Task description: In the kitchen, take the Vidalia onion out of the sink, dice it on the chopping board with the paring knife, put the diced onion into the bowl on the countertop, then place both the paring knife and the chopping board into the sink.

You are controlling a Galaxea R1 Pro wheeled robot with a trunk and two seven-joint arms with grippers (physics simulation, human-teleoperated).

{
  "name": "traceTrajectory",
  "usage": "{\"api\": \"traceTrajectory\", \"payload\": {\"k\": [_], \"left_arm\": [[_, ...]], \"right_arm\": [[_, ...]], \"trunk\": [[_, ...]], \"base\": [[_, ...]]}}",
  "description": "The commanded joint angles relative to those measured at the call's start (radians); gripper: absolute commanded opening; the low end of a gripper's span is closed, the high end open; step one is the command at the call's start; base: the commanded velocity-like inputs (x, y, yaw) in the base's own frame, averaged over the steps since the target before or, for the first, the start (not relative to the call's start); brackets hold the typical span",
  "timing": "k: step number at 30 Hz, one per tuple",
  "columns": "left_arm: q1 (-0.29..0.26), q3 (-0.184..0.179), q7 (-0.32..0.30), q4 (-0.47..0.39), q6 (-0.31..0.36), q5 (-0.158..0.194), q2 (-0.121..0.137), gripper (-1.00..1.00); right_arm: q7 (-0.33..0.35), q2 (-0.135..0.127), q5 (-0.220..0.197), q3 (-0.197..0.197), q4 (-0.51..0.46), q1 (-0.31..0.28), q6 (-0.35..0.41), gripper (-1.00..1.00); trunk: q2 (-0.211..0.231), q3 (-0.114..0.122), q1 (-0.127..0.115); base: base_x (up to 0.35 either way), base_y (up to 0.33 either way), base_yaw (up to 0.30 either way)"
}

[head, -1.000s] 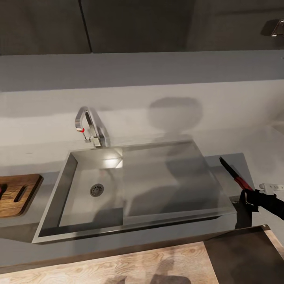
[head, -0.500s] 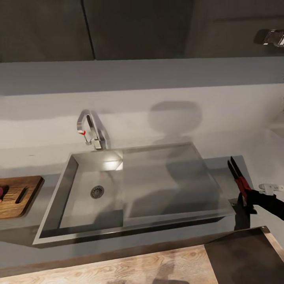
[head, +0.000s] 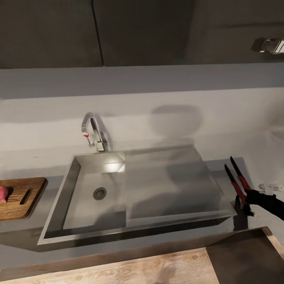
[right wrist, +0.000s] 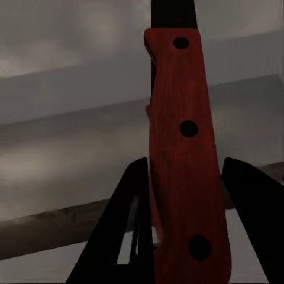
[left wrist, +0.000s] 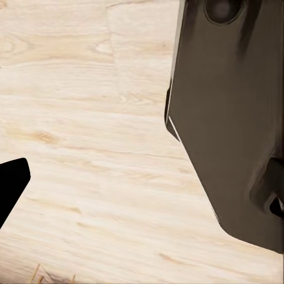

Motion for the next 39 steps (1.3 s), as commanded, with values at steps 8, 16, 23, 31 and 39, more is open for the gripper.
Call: {"api": "traceTrajectory", "payload": {"k": [8,16,23,31,39], "left_arm": [[-0.001,-0.007,0.001,0.001,0.001,0.017,0.001,1.0],[-0.001,-0.007,-0.043,0.0,0.001,0.018,0.001,1.0],[-0.001,-0.007,-0.068,0.0,0.001,0.018,0.001,1.0],[-0.001,-0.007,-0.069,0.0,-0.027,0.018,0.001,1.0],[-0.001,-0.007,-0.069,0.0,-0.028,0.018,0.001,1.0]], "right_arm": [[0.003,0.0,-0.009,-0.001,-0.002,-0.001,0.009,-1.0],[0.002,0.0,-0.008,0.0,-0.002,-0.001,0.009,-1.0],[0.003,0.003,-0.009,0.0,-0.002,-0.001,0.009,-1.0],[0.002,0.006,-0.008,0.0,-0.002,-0.001,0.008,-1.0],[0.0,0.007,-0.008,0.0,-0.002,-0.001,-0.003,-1.0]], "trunk": [[-0.002,0.011,0.0],[-0.002,0.024,0.0],[-0.002,0.035,0.0],[-0.002,0.047,0.0],[-0.002,0.058,0.0]], "base": [[-0.123,0.262,0.0],[-0.133,0.27,0.0],[-0.122,0.28,0.0],[-0.096,0.295,0.0],[-0.093,0.297,0.147]]}}
